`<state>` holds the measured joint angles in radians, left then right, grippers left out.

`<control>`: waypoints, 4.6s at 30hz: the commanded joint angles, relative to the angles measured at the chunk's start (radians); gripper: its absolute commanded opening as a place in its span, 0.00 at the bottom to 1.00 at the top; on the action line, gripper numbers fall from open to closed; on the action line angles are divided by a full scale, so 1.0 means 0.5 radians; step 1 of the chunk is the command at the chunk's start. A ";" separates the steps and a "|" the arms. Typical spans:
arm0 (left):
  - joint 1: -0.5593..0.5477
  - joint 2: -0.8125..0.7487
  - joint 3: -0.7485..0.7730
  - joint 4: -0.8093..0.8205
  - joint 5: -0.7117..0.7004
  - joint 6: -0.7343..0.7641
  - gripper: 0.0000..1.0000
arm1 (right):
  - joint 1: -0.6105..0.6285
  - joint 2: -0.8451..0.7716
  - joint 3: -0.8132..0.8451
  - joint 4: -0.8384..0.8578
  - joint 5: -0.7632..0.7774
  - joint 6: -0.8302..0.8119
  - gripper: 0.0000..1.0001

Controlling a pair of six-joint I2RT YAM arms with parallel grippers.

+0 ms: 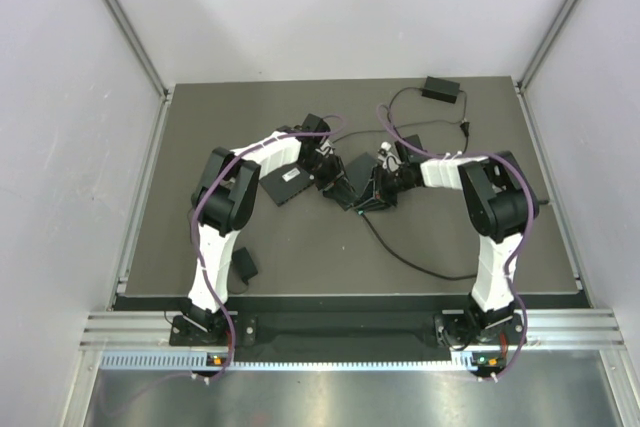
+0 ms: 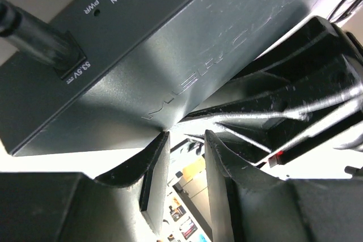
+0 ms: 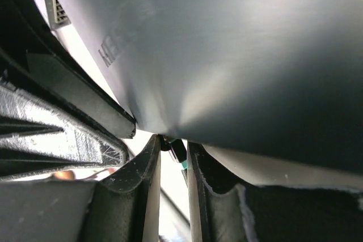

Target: Pull the plug from the switch port

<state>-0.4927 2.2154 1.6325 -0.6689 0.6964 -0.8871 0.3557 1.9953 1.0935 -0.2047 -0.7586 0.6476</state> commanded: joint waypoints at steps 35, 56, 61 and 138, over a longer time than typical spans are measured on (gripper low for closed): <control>0.010 -0.439 0.073 -0.303 -0.647 0.507 0.38 | -0.361 -0.941 0.543 -1.039 2.161 -0.565 0.00; 0.065 -0.780 -0.194 -0.313 -0.880 0.556 0.38 | -0.513 -0.226 1.200 -1.045 1.738 -0.534 0.49; 0.117 -0.869 -0.231 -0.310 -0.966 0.526 0.38 | -0.258 -0.202 1.188 -0.914 1.347 -0.629 0.51; 0.228 -0.921 -0.357 -0.208 -0.997 0.400 0.37 | 0.301 -0.443 0.222 -0.763 0.968 -0.746 0.18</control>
<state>-0.3645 1.7435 1.4414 -0.8127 0.1772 -0.6662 0.5503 1.8748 1.2270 -0.5720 -0.2745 0.2886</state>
